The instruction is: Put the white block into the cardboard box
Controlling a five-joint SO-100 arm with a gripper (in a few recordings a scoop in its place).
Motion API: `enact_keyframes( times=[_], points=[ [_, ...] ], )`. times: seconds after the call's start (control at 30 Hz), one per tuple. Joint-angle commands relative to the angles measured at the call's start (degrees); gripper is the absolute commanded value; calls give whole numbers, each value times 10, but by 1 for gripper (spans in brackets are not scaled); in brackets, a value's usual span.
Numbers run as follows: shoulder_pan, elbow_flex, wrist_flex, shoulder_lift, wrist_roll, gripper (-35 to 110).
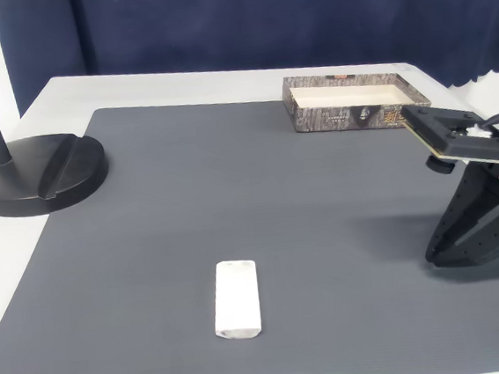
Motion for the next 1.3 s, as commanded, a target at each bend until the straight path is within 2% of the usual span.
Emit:
enact_keyframes(
  times=[0.0,0.33,1.0,1.27],
  points=[
    [-4,11,2,20,8,-2],
    [-11,-4,-1,6,-18,-2],
    [-15,-215,-102,-310,-17,-2],
    [-21,-266,-178,-417,-64,-2]
  ],
)
